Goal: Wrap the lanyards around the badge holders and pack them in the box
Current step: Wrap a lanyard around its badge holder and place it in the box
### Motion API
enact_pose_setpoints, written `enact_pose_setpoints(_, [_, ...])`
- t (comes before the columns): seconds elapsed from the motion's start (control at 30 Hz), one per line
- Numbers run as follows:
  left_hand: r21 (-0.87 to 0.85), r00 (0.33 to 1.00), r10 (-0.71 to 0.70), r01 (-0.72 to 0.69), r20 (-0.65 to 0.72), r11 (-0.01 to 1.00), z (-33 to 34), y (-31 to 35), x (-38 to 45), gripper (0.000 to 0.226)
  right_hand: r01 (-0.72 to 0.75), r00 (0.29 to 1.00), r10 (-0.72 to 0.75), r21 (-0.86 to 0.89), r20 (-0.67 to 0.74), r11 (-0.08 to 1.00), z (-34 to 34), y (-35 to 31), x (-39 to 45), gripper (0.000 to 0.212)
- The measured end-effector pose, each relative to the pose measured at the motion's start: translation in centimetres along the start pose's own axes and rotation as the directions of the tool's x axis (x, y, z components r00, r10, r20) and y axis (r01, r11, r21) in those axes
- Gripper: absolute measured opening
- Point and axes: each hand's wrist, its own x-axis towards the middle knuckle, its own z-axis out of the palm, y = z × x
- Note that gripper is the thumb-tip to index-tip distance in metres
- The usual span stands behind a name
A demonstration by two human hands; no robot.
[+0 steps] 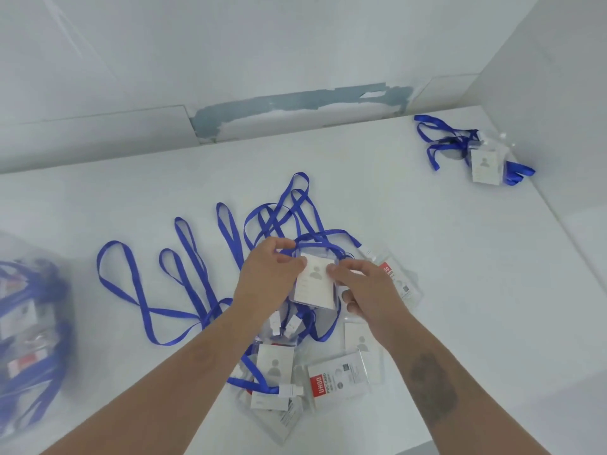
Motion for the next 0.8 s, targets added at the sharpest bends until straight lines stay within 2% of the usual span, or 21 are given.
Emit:
enact_pose_setpoints(0.1, [-0.172, 0.992, -0.077, 0.093, 0.097, 0.981, -2.2, 1.1, -1.4, 0.026, -0.082, 0.993, 0.069, 0.144, 0.091, 0.986, 0.1, -0.1, -1.9, 0.025])
enact_pose_setpoints(0.2, [-0.368, 0.961, -0.138, 0.220, 0.238, 0.903, -4.3, 1.7, -3.5, 0.036, -0.088, 0.989, 0.046, 0.308, 0.140, 0.947, 1.5, -0.2, -4.0, 0.027])
enact_pose_setpoints(0.27, [-0.402, 0.951, -0.133, 0.241, 0.278, 0.884, -5.5, 1.8, -4.8, 0.041, -0.099, 0.984, 0.040, 0.345, 0.173, 0.934, 2.6, -0.6, -5.5, 0.027])
enact_pose_setpoints(0.33, [-0.347, 0.963, -0.126, 0.206, 0.239, 0.915, -6.6, 2.0, -5.4, 0.043, -0.093, 0.983, 0.047, 0.261, 0.179, 0.961, 3.5, -1.1, -6.6, 0.024])
enact_pose_setpoints(0.4, [-0.285, 0.978, -0.099, 0.148, 0.182, 0.947, -8.3, 2.5, -5.7, 0.043, 0.031, 0.995, -0.038, 0.078, 0.097, 0.996, 4.1, -1.5, -7.3, 0.017])
enact_pose_setpoints(0.47, [-0.226, 0.986, -0.054, 0.090, 0.161, 0.970, -10.5, 3.1, -6.0, 0.042, 0.227, 0.974, -0.227, -0.115, 0.013, 0.967, 4.5, -1.9, -7.7, 0.017])
enact_pose_setpoints(0.53, [-0.196, 0.986, -0.009, 0.042, 0.169, 0.980, -12.6, 3.8, -6.3, 0.043, 0.400, 0.915, -0.398, -0.249, 0.061, 0.882, 4.8, -2.4, -8.1, 0.035])
enact_pose_setpoints(0.6, [-0.203, 0.985, 0.017, 0.018, 0.172, 0.979, -14.3, 4.6, -6.6, 0.045, 0.515, 0.857, -0.486, -0.332, 0.172, 0.790, 5.4, -3.2, -8.5, 0.045])
enact_pose_setpoints(0.63, [-0.250, 0.983, 0.022, 0.024, 0.180, 0.968, -14.9, 4.9, -6.7, 0.044, 0.554, 0.832, -0.512, -0.357, 0.212, 0.753, 5.7, -3.7, -8.7, 0.042])
enact_pose_setpoints(0.73, [-0.440, 0.974, 0.060, 0.042, 0.216, 0.897, -16.8, 5.8, -7.6, 0.033, 0.650, 0.759, -0.611, -0.311, 0.224, 0.694, 6.7, -5.9, -9.3, 0.007])
enact_pose_setpoints(0.8, [-0.522, 0.982, 0.087, 0.014, 0.169, 0.853, -17.9, 6.0, -7.9, 0.025, 0.690, 0.723, -0.658, -0.247, 0.209, 0.680, 7.0, -7.6, -9.7, 0.012])
